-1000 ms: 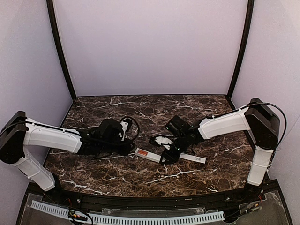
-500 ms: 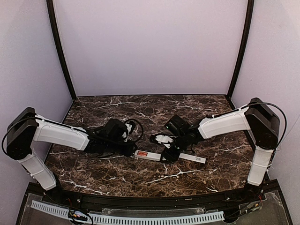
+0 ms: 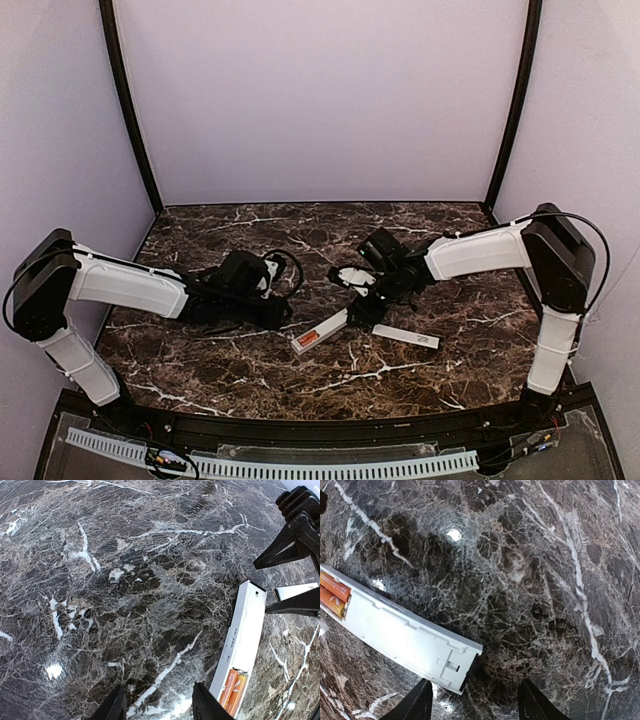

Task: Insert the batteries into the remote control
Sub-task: Adjust the remote control without the battery cover at the center of the board, then adjust the battery cover at the center of the board.

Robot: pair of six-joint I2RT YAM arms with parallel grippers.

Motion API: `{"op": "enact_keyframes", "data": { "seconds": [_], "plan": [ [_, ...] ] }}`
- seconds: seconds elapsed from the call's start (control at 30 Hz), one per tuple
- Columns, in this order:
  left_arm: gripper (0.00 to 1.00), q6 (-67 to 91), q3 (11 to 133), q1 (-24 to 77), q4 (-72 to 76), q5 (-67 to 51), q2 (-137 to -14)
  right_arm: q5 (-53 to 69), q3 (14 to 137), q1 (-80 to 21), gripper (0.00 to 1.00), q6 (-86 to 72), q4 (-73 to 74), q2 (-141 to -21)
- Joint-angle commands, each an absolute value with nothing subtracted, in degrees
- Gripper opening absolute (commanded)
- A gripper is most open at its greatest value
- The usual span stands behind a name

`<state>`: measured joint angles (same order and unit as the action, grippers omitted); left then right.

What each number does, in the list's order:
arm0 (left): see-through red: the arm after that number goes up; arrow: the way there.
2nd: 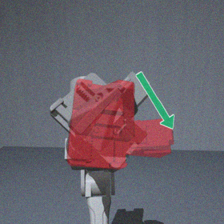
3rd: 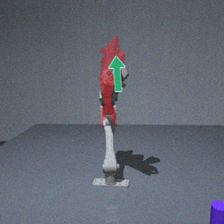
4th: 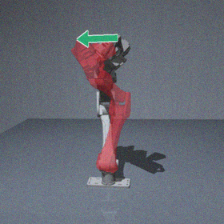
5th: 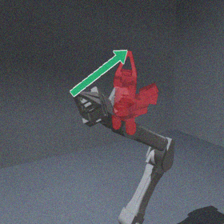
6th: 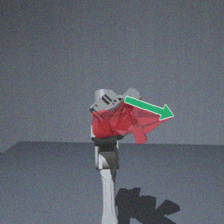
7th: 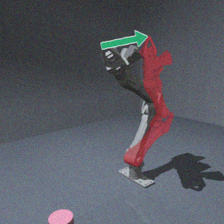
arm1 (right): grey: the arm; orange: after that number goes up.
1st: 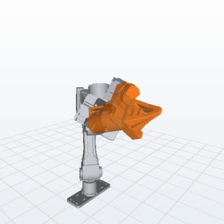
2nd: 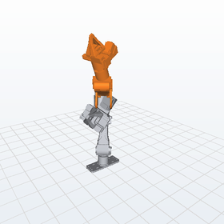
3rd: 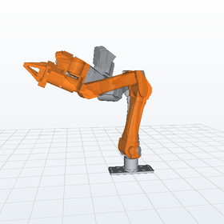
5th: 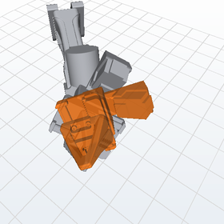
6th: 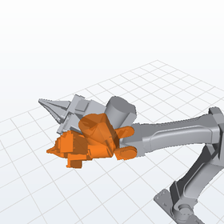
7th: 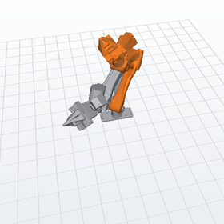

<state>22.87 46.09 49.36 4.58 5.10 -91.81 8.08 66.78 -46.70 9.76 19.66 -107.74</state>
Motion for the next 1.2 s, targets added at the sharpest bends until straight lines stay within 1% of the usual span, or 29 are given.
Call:
{"op": "enact_keyframes", "data": {
  "seconds": [0.0,0.1,0.23,0.3,0.4,0.47,0.57,0.8,0.9,1.17],
  "plan": [
    [0.47,22.3,45.7,49.1,3.6,4.0,-89.5,7.0,68.6,-46.3,0.57,10.4,21.4,-107.2],
    [0.48,21.2,46.1,49.1,3.7,2.5,-89.3,8.2,66.2,-45.5,0.58,9.4,22.1,-103.1],
    [0.53,18.3,47.8,49.1,2.9,-0.9,-89.5,9.4,63.5,-44.8,0.6,6.8,24.2,-97.8],
    [0.57,17.1,48.6,49.1,2.7,-3.2,-89.6,8.5,62.4,-44.7,0.61,4.8,26.4,-96.6],
    [0.58,15.9,49.7,49.1,2.0,-4.6,-89.6,6.8,61.5,-44.7,0.61,2.3,31.3,-95.5],
    [0.59,15.7,49.9,49.1,1.9,-4.6,-89.5,6.5,61.1,-44.7,0.59,1.3,34.8,-94.9],
    [0.59,15.9,49.8,49.1,2.0,-4.5,-89.1,4.6,62.6,-44.7,0.57,0.1,41.6,-95.0],
    [0.6,16.4,48.5,49.1,3.2,-5.0,-87.4,0.2,65.7,-44.7,0.58,-0.8,52.9,-96.0],
    [0.61,16.4,47.6,49.1,4.0,-5.1,-86.7,-3.4,64.9,-44.5,0.58,-0.5,54.1,-97.5],
    [0.61,16.6,46.2,49.1,4.7,-6.2,-85.0,-4.4,65.0,-42.5,0.56,-0.3,53.7,-101.1]
  ]
}}
